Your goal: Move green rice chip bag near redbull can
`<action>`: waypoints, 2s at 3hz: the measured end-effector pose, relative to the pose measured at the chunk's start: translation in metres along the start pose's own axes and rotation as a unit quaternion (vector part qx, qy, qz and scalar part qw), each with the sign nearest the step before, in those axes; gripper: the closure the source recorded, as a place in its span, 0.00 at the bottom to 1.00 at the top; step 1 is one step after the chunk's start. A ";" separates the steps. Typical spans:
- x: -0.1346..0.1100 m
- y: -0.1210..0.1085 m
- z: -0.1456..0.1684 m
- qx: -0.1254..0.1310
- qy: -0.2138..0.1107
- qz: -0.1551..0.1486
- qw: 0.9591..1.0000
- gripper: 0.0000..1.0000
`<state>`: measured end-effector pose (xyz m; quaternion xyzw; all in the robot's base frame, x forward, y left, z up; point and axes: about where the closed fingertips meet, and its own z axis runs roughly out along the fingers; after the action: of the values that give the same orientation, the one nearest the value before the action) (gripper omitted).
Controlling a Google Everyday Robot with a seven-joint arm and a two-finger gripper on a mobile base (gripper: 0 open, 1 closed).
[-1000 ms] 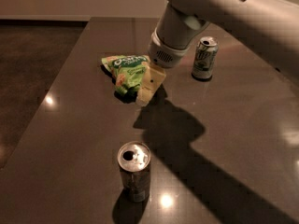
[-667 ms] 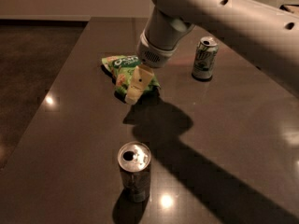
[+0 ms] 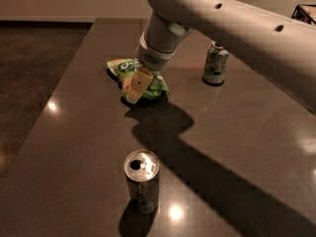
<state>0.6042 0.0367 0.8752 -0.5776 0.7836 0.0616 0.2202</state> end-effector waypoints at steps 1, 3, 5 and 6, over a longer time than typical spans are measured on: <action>0.000 -0.002 0.006 -0.002 0.003 0.006 1.000 0.42; 0.014 0.016 -0.017 -0.016 -0.009 -0.023 1.000 0.88; 0.055 0.067 -0.072 -0.052 -0.029 -0.109 0.992 1.00; 0.077 0.089 -0.092 -0.069 -0.028 -0.155 0.985 1.00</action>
Offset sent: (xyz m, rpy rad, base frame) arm -0.0090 -0.0084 0.0014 0.0156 0.0081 0.0073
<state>0.4778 -0.0338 0.9113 -0.7041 0.6719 0.0967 0.2084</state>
